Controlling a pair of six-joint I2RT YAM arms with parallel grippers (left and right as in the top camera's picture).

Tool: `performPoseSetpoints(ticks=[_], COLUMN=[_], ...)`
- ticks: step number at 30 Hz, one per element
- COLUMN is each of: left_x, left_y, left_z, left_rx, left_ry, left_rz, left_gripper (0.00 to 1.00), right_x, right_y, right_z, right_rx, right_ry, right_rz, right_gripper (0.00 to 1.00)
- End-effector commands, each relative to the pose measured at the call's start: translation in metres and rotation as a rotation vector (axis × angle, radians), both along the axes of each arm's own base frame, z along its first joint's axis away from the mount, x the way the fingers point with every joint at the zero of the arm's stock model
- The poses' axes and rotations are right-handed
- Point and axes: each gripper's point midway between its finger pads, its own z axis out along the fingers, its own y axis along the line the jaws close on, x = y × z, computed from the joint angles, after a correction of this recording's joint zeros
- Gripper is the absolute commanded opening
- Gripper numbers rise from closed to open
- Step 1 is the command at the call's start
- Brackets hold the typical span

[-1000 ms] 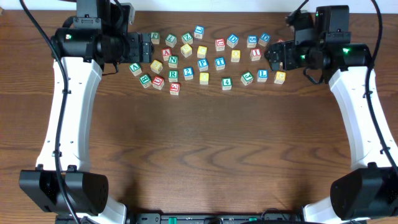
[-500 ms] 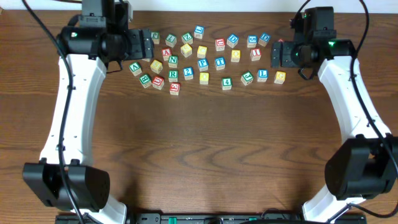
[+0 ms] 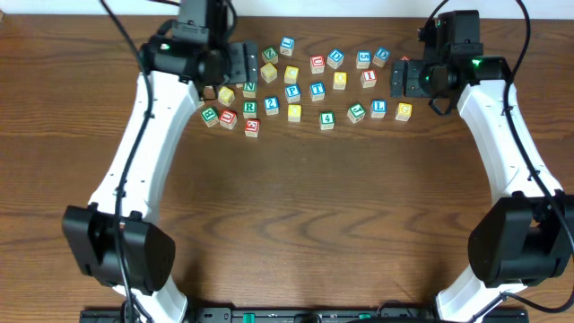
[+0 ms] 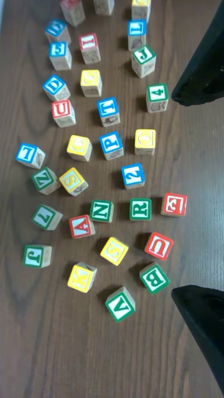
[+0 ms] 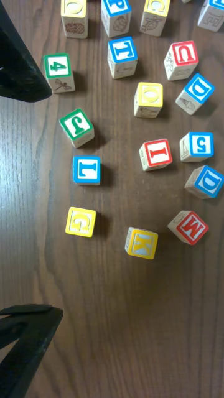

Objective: Spell out CORL
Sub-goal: 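Move the left gripper down over the yellow C block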

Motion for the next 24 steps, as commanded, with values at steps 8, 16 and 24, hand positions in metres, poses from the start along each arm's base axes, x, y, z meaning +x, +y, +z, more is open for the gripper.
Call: performPoseSetpoints(ticks=[8, 16, 24], left_x=[0.01, 0.003, 0.002], left_y=[0.001, 0.002, 0.001], left_z=[0.008, -0.024, -0.038], left_rx=[0.055, 0.118, 0.12], left_ry=[-0.018, 0.08, 0.119], left_rz=[0.008, -0.058, -0.064], left_gripper=[0.91, 0.91, 0.91], right_x=[0.003, 0.003, 0.003], right_y=[-0.007, -0.007, -0.007], right_z=[0.009, 0.009, 0.009], right_rx=[0.001, 0.001, 0.001], right_ry=[-0.021, -0.021, -0.021], right_rz=[-0.027, -0.027, -0.027], right_gripper=[0.99, 0.99, 0.99])
